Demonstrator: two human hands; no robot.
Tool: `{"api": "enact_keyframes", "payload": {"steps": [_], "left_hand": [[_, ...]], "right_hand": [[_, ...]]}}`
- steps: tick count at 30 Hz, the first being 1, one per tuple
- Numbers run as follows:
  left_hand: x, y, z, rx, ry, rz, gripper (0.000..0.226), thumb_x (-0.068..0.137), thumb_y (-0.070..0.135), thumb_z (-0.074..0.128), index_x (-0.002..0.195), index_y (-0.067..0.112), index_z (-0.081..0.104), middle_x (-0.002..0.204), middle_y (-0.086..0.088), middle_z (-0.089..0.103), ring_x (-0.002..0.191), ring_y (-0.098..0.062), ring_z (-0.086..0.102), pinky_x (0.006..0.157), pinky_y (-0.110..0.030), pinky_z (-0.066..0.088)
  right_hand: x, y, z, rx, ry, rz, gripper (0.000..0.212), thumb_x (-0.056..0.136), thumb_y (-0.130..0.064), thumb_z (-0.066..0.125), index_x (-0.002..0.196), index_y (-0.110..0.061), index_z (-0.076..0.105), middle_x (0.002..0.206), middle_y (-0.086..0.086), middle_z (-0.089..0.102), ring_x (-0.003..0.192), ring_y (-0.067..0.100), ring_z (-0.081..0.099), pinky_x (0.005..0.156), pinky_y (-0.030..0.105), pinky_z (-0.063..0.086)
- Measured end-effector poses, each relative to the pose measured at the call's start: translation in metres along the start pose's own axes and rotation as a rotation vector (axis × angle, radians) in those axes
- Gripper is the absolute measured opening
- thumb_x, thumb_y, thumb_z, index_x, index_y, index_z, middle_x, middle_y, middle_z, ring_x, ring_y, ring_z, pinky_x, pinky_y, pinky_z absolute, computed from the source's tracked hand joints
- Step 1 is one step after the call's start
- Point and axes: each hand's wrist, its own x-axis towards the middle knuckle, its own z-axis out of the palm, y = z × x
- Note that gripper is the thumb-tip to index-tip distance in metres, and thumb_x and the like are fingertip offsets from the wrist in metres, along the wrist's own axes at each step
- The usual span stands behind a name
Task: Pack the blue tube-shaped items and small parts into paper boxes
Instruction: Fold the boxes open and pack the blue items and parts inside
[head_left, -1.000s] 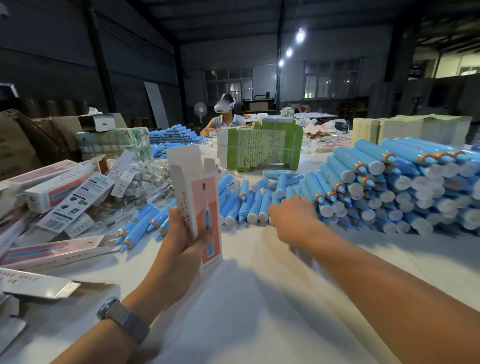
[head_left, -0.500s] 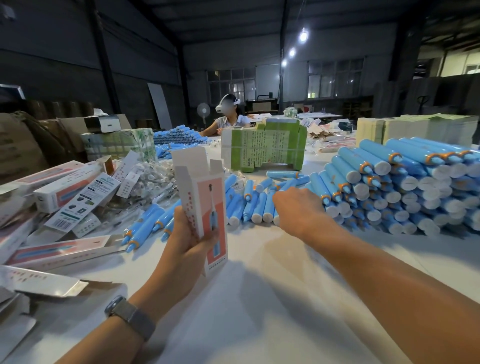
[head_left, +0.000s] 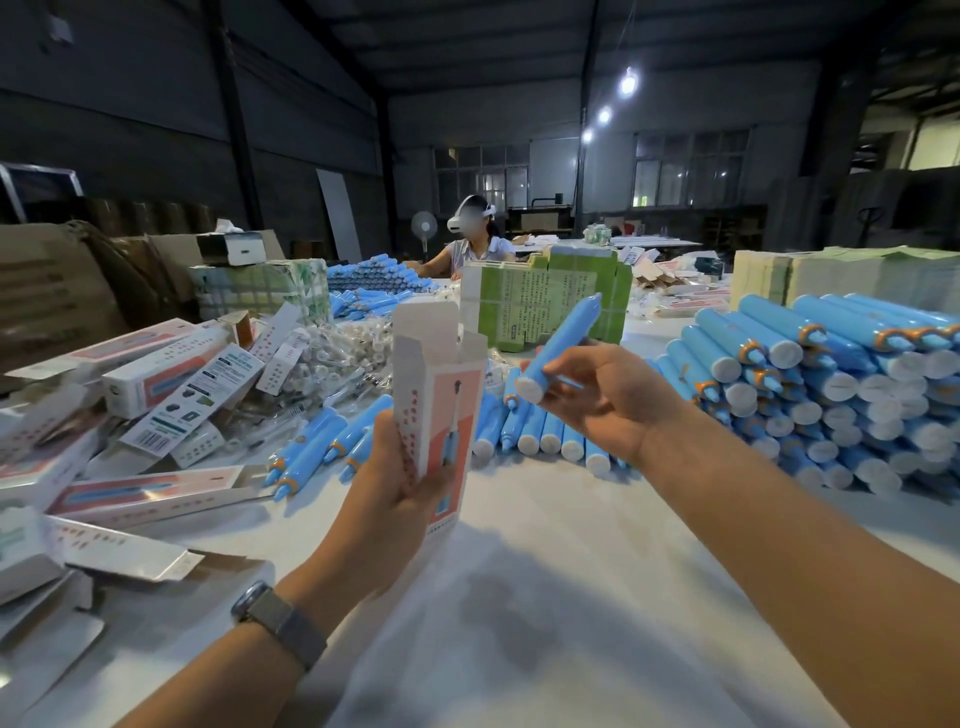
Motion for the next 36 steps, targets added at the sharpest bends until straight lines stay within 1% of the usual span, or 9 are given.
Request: {"api": "enact_keyframes", "payload": {"steps": [3, 6, 10, 13, 19, 22, 27, 30, 36], "left_hand": [[-0.001, 0.003, -0.005, 0.125, 0.028, 0.014, 0.033, 0.089, 0.027, 0.061, 0.103, 0.047, 0.038, 0.107, 0.033, 0.058, 0.106, -0.007, 0.060, 0.085, -0.046, 0.055], [-0.002, 0.006, -0.008, 0.220, 0.068, 0.044, 0.028, 0.091, 0.029, 0.062, 0.101, 0.035, 0.036, 0.103, 0.032, 0.058, 0.096, -0.015, 0.063, 0.079, -0.049, 0.058], [-0.005, 0.013, -0.006, 0.292, 0.058, 0.062, 0.029, 0.083, 0.044, 0.054, 0.101, 0.036, 0.033, 0.106, 0.032, 0.058, 0.091, -0.007, 0.062, 0.078, -0.049, 0.057], [-0.006, 0.013, -0.005, 0.284, 0.051, 0.051, 0.029, 0.083, 0.041, 0.054, 0.103, 0.041, 0.033, 0.106, 0.028, 0.059, 0.095, 0.001, 0.060, 0.081, -0.047, 0.056], [-0.003, 0.011, -0.003, 0.341, 0.061, 0.108, 0.034, 0.093, 0.029, 0.062, 0.101, 0.043, 0.032, 0.108, 0.031, 0.053, 0.097, 0.006, 0.057, 0.076, -0.035, 0.055], [-0.003, 0.007, -0.004, 0.374, 0.059, 0.141, 0.042, 0.095, 0.020, 0.063, 0.098, 0.046, 0.030, 0.107, 0.032, 0.050, 0.095, 0.009, 0.058, 0.067, -0.015, 0.050], [-0.003, 0.008, -0.005, 0.391, 0.029, 0.153, 0.050, 0.096, 0.021, 0.063, 0.098, 0.059, 0.031, 0.105, 0.029, 0.053, 0.095, 0.008, 0.057, 0.061, -0.015, 0.050], [-0.004, 0.010, -0.002, 0.322, 0.018, 0.129, 0.045, 0.092, 0.032, 0.059, 0.103, 0.068, 0.033, 0.104, 0.035, 0.058, 0.094, 0.008, 0.058, 0.064, -0.013, 0.050], [-0.007, 0.004, -0.001, 0.182, 0.015, 0.093, 0.030, 0.088, 0.043, 0.055, 0.110, 0.057, 0.039, 0.110, 0.035, 0.058, 0.098, 0.002, 0.061, 0.073, -0.035, 0.057]], "right_hand": [[-0.006, -0.003, 0.014, -0.022, -0.080, -0.131, 0.013, 0.095, -0.003, 0.055, 0.108, -0.002, 0.059, 0.098, 0.016, 0.066, 0.086, 0.027, 0.067, 0.079, 0.038, 0.061], [-0.015, -0.010, 0.025, -0.080, -0.151, -0.262, 0.013, 0.096, -0.016, 0.058, 0.107, -0.012, 0.063, 0.102, 0.012, 0.074, 0.085, 0.018, 0.068, 0.078, 0.031, 0.056], [-0.026, -0.008, 0.038, -0.194, -0.189, -0.456, 0.011, 0.092, -0.009, 0.063, 0.100, -0.016, 0.061, 0.094, 0.001, 0.075, 0.084, 0.017, 0.068, 0.079, 0.029, 0.054], [-0.031, -0.008, 0.044, -0.458, -0.069, -0.691, 0.035, 0.087, -0.006, 0.070, 0.113, -0.023, 0.053, 0.091, -0.010, 0.070, 0.080, 0.010, 0.071, 0.076, 0.032, 0.059], [-0.036, -0.017, 0.045, -0.721, -0.093, -1.008, 0.098, 0.079, 0.002, 0.075, 0.151, -0.028, 0.016, 0.126, -0.001, 0.051, 0.061, 0.010, 0.063, 0.060, 0.025, 0.057], [-0.040, -0.020, 0.046, -0.810, -0.132, -1.050, 0.103, 0.077, 0.000, 0.077, 0.151, -0.033, 0.013, 0.115, -0.003, 0.056, 0.054, 0.021, 0.065, 0.055, 0.036, 0.059], [-0.040, -0.024, 0.047, -0.905, -0.120, -1.079, 0.098, 0.075, -0.004, 0.080, 0.146, -0.032, 0.019, 0.110, -0.023, 0.055, 0.060, 0.023, 0.068, 0.053, 0.037, 0.059], [-0.041, -0.021, 0.045, -0.915, -0.125, -1.081, 0.097, 0.074, -0.002, 0.080, 0.145, -0.030, 0.020, 0.107, -0.007, 0.059, 0.056, 0.022, 0.068, 0.051, 0.039, 0.058], [-0.038, -0.023, 0.045, -0.816, -0.108, -1.031, 0.089, 0.076, -0.004, 0.079, 0.143, -0.025, 0.024, 0.111, -0.045, 0.044, 0.080, 0.031, 0.066, 0.055, 0.048, 0.057]]}}
